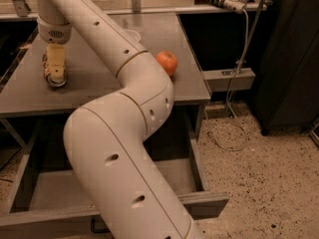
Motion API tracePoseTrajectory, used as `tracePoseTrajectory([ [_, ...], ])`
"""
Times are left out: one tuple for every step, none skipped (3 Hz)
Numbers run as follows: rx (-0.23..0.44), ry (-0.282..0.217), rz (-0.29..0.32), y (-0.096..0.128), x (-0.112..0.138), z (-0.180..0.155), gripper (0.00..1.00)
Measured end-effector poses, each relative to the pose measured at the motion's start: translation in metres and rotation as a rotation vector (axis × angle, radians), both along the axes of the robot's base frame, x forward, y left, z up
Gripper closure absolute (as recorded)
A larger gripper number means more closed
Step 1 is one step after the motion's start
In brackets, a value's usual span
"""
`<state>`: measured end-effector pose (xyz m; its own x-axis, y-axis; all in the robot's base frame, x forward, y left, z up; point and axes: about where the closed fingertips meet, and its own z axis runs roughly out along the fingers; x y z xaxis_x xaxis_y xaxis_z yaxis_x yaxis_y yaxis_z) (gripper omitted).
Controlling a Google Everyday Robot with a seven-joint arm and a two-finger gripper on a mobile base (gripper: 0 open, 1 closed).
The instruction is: Place orange can into top drawer
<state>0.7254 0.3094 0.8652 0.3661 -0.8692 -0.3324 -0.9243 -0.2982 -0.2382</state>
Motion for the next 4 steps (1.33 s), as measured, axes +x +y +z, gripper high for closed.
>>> tracePoseTrajectory([
  [0.0, 0.0, 0.0, 0.0, 0.0, 0.0, 0.19],
  [0.0, 0.0, 0.0, 0.0, 0.0, 0.0, 0.42],
  [0.0, 0.0, 0.0, 0.0, 0.0, 0.0, 0.65],
  [0.0, 0.0, 0.0, 0.0, 0.0, 0.0, 0.88],
])
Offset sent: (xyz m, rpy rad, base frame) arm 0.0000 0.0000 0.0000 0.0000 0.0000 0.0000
